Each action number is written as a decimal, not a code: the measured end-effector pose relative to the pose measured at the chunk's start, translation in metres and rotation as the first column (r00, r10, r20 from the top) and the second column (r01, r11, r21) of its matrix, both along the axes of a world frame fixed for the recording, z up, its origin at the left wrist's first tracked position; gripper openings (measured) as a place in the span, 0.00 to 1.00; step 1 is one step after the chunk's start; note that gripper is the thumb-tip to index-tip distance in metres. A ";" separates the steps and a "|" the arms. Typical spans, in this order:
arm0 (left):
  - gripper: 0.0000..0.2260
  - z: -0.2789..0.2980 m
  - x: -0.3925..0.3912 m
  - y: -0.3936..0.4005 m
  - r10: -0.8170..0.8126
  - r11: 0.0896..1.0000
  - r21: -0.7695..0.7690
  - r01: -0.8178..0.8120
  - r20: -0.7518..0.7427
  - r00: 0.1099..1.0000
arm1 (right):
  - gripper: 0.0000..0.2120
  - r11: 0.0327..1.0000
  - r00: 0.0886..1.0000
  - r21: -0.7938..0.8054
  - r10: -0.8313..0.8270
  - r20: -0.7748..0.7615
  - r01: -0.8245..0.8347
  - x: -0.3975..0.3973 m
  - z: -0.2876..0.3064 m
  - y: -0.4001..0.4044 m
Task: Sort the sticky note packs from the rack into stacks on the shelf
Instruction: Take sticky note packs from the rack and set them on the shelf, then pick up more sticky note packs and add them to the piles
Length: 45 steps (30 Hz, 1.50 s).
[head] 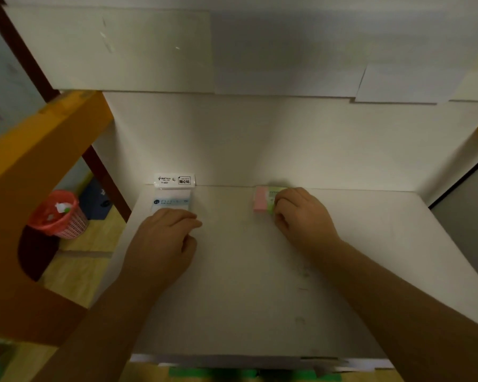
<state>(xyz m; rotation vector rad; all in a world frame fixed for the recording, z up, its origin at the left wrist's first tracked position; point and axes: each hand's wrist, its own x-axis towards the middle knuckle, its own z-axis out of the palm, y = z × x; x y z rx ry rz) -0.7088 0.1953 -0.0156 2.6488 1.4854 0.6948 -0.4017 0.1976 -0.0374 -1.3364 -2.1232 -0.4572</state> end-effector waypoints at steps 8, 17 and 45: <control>0.17 0.005 0.009 -0.001 -0.042 0.999 -0.024 0.043 0.056 0.998 | 0.05 0.937 0.995 -0.336 -0.100 -0.002 0.093 0.003 0.001 -0.003; 0.16 0.020 0.070 -0.011 -0.150 0.989 0.021 0.148 0.151 0.977 | 0.18 0.909 0.974 -0.358 -0.226 0.002 0.212 0.011 0.031 -0.060; 0.23 0.089 0.523 -0.330 -0.613 0.783 0.160 0.601 0.028 0.790 | 0.29 0.363 0.352 -0.320 -0.931 -0.095 0.875 0.361 0.115 -0.533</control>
